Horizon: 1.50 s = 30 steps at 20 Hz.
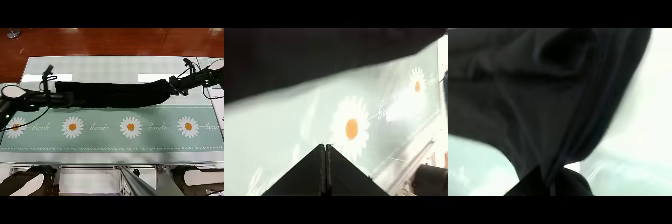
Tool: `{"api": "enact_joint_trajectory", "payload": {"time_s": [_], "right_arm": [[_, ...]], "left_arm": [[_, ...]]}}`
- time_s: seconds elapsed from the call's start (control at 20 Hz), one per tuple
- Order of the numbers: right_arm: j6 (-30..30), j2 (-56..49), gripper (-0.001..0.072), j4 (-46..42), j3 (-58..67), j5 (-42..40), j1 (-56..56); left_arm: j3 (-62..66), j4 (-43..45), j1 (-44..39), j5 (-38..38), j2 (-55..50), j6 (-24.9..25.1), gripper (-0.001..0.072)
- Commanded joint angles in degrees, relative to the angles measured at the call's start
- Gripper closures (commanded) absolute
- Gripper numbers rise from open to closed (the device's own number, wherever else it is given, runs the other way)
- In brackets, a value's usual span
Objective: Fold the shirts.
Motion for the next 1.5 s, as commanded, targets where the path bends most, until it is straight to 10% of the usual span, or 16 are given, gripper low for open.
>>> {"api": "enact_joint_trajectory", "payload": {"time_s": [0.0, 0.15, 0.5, 0.8, 1.45], "right_arm": [[0.8, 18.6, 0.0690, -4.3, -12.8, -3.7, -0.4], [4.0, 35.2, 0.0690, -7.5, -22.5, -3.1, -0.5], [10.8, 52.6, 0.0689, -7.8, -24.9, 2.5, -0.5], [11.4, 52.8, 0.0689, -6.3, -22.9, 0.0, -0.2], [10.7, 38.4, 0.0689, 2.6, -16.3, -5.8, 18.6]], "left_arm": [[5.4, 2.1, -13.7, 12.8, -3.9, -1.2, 0.0685], [13.2, 7.4, -25.2, 22.2, -13.5, -10.2, 0.0685], [40.2, 10.8, -38.9, 11.5, -40.9, -24.1, 0.0685], [45.6, 10.3, -49.9, 4.3, -47.9, -25.9, 0.0684], [44.6, 26.6, -11.4, -12.2, -19.6, -25.9, 0.0683]]}}
